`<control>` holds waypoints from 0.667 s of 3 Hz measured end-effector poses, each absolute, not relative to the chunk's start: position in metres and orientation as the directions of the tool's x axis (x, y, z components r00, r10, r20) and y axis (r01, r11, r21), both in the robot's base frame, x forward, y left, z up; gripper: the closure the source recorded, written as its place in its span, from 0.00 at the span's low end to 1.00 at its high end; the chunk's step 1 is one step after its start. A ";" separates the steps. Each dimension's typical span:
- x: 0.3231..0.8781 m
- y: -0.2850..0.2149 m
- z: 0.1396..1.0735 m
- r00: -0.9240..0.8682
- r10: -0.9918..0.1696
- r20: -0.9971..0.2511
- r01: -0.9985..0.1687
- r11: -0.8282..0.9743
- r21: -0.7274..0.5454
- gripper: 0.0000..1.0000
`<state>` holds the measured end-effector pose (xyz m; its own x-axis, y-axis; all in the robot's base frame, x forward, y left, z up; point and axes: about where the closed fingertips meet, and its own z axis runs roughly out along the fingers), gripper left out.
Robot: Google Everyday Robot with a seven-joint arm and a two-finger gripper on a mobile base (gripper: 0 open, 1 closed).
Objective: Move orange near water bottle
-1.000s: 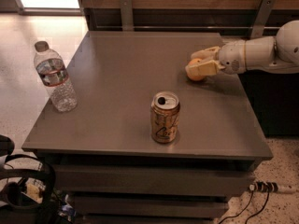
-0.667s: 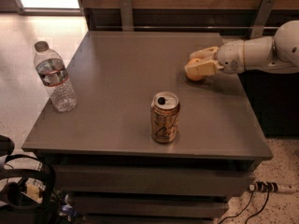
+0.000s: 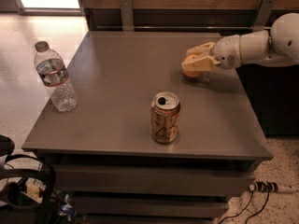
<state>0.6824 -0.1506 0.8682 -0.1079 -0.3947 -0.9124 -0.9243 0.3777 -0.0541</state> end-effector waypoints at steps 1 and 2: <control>0.691 -0.144 0.896 -0.084 -0.427 -0.901 -0.933 0.351 -0.080 1.00; 0.693 -0.119 0.928 -0.059 -0.446 -0.893 -0.948 0.305 -0.089 1.00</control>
Offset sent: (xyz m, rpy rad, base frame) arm 0.0176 0.0386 0.0830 -0.0698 -0.0089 0.1037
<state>0.6935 -0.1193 0.9280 -0.0594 -0.4465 -0.8928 -0.9482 0.3049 -0.0894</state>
